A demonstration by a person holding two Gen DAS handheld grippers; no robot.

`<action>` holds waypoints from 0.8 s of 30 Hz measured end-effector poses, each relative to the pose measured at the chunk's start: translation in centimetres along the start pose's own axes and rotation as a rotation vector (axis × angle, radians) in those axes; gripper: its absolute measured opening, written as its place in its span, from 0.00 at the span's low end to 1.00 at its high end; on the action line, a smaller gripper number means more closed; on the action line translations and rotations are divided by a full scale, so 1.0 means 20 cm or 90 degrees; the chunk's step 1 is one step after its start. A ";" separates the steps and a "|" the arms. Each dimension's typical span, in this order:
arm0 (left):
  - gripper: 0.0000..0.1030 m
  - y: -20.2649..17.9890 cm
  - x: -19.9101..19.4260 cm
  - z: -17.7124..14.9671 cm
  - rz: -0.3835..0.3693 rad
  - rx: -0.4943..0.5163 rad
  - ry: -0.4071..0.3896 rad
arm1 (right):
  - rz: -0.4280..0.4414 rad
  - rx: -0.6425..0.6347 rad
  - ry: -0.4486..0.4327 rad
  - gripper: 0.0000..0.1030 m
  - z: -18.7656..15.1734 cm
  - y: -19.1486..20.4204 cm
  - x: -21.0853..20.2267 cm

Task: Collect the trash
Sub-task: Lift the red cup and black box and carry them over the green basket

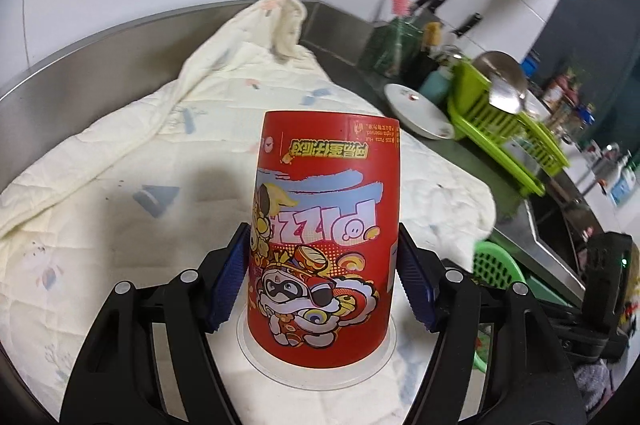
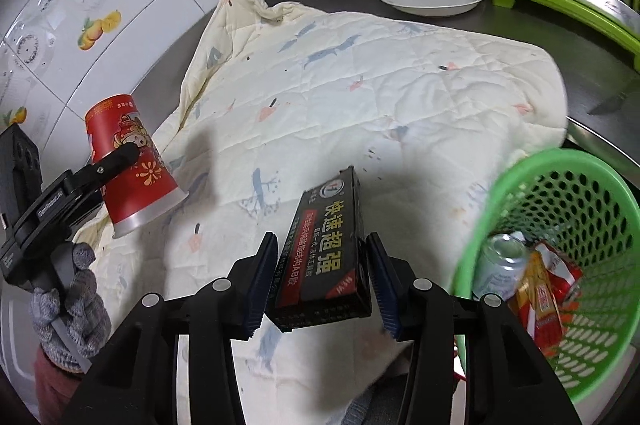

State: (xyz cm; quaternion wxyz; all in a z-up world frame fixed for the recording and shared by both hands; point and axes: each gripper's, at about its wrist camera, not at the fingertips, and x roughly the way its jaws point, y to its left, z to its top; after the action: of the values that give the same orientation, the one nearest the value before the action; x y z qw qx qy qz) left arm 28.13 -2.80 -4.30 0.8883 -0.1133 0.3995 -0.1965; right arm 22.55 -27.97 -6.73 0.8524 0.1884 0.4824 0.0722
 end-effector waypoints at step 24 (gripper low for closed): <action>0.66 -0.02 -0.12 -0.09 -0.011 0.013 -0.003 | -0.142 -0.165 0.050 0.41 -0.17 0.11 0.21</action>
State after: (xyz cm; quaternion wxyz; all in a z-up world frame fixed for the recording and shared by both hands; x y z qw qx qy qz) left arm 25.30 -2.26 -3.69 0.8887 -0.1080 0.3940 -0.2080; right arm 22.08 -23.81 -10.82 0.8528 0.0193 0.5198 0.0458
